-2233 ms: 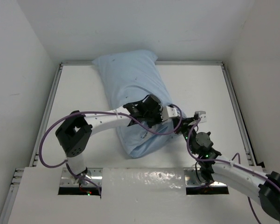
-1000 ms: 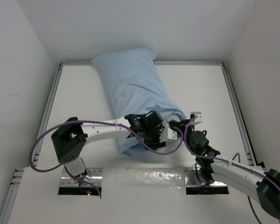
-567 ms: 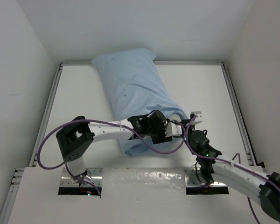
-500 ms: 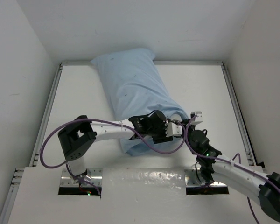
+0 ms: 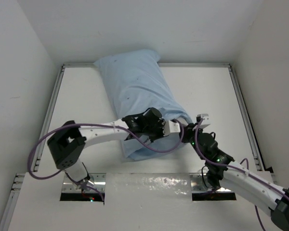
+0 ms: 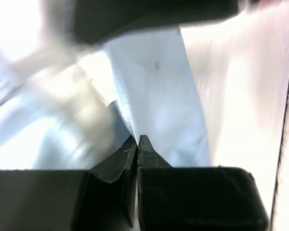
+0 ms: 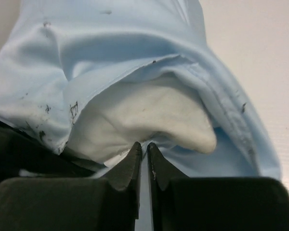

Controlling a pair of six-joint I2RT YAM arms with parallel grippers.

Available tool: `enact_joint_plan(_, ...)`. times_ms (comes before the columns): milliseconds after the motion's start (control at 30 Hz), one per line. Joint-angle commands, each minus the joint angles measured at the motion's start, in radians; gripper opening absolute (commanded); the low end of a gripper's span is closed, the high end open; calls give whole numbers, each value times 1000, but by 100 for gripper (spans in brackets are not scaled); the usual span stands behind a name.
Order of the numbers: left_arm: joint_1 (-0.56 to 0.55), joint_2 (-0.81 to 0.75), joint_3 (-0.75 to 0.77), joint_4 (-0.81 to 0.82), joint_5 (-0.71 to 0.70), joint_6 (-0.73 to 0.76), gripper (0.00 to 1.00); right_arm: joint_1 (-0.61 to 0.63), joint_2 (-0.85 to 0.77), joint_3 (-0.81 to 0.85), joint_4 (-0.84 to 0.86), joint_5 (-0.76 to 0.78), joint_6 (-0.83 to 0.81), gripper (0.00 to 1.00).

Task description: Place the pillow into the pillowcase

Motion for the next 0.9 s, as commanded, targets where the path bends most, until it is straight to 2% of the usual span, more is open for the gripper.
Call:
enact_joint_plan(0,31,-114,13,-191,-5,-12,0,-4,-44,131,-123,18,-132,14)
enact_joint_plan(33,31,-133,7,-222,-10,-12,0,-5,-47,153,-159,-11,-152,27)
enact_joint_plan(133,31,-163,0,-287,-20,-18,0,-4,-46,249,-294,-49,-211,47)
enact_joint_plan(267,30,-177,19,-378,-78,-8,0,-4,-12,456,-535,-128,-290,55)
enact_joint_plan(300,28,-174,23,-412,-89,-5,0,-5,0,489,-560,-146,-303,52)
enact_joint_plan(333,27,-171,33,-430,-95,-4,0,-5,35,533,-593,-184,-315,34)
enact_joint_plan(367,25,-167,37,-450,-99,-4,0,-5,57,546,-598,-204,-338,23)
enact_joint_plan(433,22,-160,49,-503,-83,-12,0,-4,107,549,-589,-274,-349,5)
enact_joint_plan(467,21,-162,60,-525,-65,-18,0,-4,161,546,-580,-307,-347,0)
enact_joint_plan(567,14,-171,86,-541,-54,-29,0,-5,227,514,-549,-448,-309,0)
enact_joint_plan(700,13,-173,122,-547,-37,-43,0,-7,197,376,-370,-465,-257,0)
enact_joint_plan(867,7,-159,140,-570,3,-51,0,-16,331,424,-229,-509,-268,0)
